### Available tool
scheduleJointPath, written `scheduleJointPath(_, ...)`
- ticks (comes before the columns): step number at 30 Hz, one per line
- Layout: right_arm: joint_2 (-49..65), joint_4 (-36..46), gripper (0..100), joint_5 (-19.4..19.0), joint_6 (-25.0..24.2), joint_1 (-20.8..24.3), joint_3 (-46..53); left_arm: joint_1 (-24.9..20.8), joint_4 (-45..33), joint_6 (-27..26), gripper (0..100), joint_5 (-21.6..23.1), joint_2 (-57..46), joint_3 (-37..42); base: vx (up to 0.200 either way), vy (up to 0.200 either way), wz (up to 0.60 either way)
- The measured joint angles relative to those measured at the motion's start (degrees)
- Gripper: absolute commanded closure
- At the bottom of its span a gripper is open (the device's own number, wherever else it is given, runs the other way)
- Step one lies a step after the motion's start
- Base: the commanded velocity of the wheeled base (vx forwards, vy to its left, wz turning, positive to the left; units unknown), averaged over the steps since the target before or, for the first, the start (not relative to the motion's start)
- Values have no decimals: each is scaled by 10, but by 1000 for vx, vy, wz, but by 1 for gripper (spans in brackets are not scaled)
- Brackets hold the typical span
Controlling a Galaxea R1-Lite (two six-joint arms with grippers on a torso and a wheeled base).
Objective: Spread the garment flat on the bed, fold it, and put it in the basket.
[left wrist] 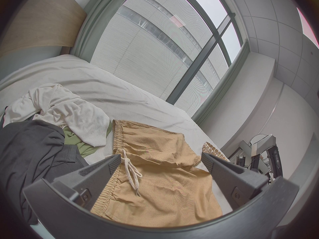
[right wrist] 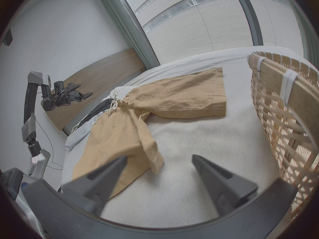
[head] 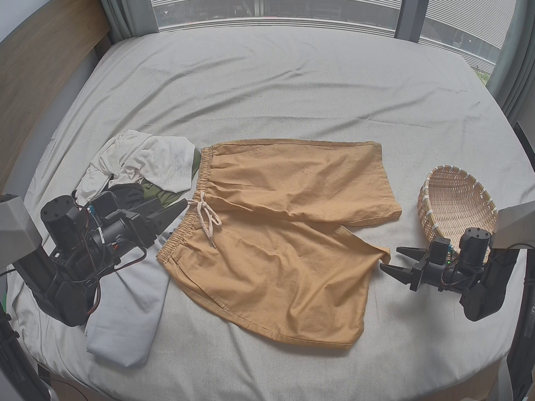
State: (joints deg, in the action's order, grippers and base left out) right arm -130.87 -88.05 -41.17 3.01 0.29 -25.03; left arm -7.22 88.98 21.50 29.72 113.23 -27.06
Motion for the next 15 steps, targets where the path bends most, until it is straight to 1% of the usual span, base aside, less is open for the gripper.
scheduleJointPath(6, -1, 0, 100, -1, -1, 3, 4, 0, 0, 0, 0, 0, 0, 0, 0, 0, 0)
scheduleJointPath(9, 2, 2, 100, -2, -10, 3, 7, 0, 0, 0, 0, 0, 0, 0, 0, 0, 0)
scheduleJointPath(13, 14, 3, 100, -10, -40, 4, 12, 0, 0, 0, 0, 0, 0, 0, 0, 0, 0)
scheduleJointPath(15, 23, 4, 100, -13, -65, 3, 14, -1, 0, 0, 0, 0, 0, 0, 0, 0, 0)
